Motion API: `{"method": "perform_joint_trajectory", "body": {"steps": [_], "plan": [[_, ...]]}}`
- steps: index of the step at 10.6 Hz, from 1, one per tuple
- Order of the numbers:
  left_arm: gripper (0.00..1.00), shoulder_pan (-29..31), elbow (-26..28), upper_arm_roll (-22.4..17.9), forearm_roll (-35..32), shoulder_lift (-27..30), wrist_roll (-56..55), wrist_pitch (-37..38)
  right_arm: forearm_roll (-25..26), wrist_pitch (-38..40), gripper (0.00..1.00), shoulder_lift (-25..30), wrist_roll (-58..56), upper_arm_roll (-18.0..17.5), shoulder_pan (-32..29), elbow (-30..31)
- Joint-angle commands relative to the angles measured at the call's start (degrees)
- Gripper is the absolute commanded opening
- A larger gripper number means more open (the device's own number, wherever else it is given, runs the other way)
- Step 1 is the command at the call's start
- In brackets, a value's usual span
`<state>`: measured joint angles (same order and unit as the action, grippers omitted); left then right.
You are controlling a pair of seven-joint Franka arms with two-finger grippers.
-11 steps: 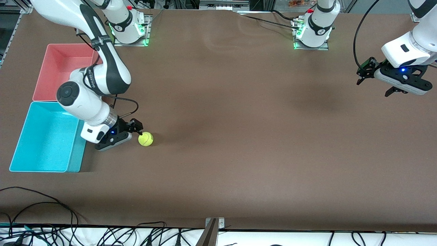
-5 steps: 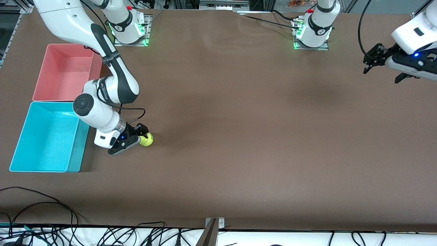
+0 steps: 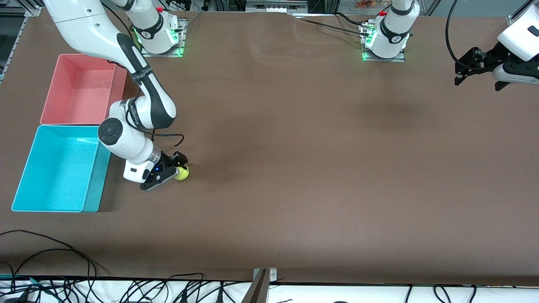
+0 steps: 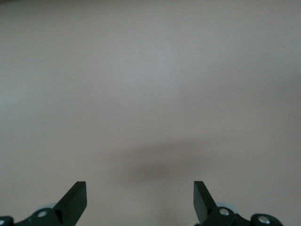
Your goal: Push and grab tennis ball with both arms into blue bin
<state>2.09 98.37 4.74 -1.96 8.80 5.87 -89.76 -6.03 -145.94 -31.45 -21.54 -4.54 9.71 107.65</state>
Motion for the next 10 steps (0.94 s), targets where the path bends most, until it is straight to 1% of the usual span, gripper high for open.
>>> {"method": "perform_joint_trajectory", "body": {"steps": [1, 2, 4, 5, 6, 7, 8, 10], "plan": [[1.00, -0.3, 0.0, 0.1, -0.6, -0.8, -8.3, -0.1, -0.7, -1.1, 1.00, -0.9, -1.3, -0.8, -0.7, -0.1], [1.00, -0.2, -0.1, 0.1, -0.6, -1.8, -10.8, -1.3, -0.7, -1.2, 1.00, -1.5, -1.3, -0.8, -0.5, -0.1], [1.00, 0.3, -1.2, 0.2, 0.5, -4.3, -21.4, -1.8, -0.7, -2.8, 1.00, -2.4, -1.3, -0.8, -0.5, 0.2], [1.00, 0.3, -3.4, 0.2, 1.8, -5.8, -24.4, -1.7, -0.8, -2.9, 1.00, -2.4, -0.9, -1.0, -0.5, 0.1], [1.00, 0.3, -5.2, 0.2, 1.9, -7.2, -24.2, -1.7, -0.7, -2.9, 1.00, -2.4, -1.0, -0.9, -0.5, 0.1], [1.00, 0.3, -6.1, -0.1, 1.9, -7.9, -24.0, -1.7, -0.7, -2.9, 0.97, -3.1, -1.2, -0.9, -0.5, 0.0], [1.00, 0.3, -6.9, -0.3, 1.8, -8.7, -23.5, -1.7, -0.7, -2.9, 0.77, -3.2, -1.3, -0.9, -0.5, 0.0], [1.00, -2.2, -7.3, -4.0, 2.0, -9.2, -19.9, -1.6, -0.7, -2.9, 0.52, -3.2, -1.0, -1.0, -0.3, 0.0]]}}
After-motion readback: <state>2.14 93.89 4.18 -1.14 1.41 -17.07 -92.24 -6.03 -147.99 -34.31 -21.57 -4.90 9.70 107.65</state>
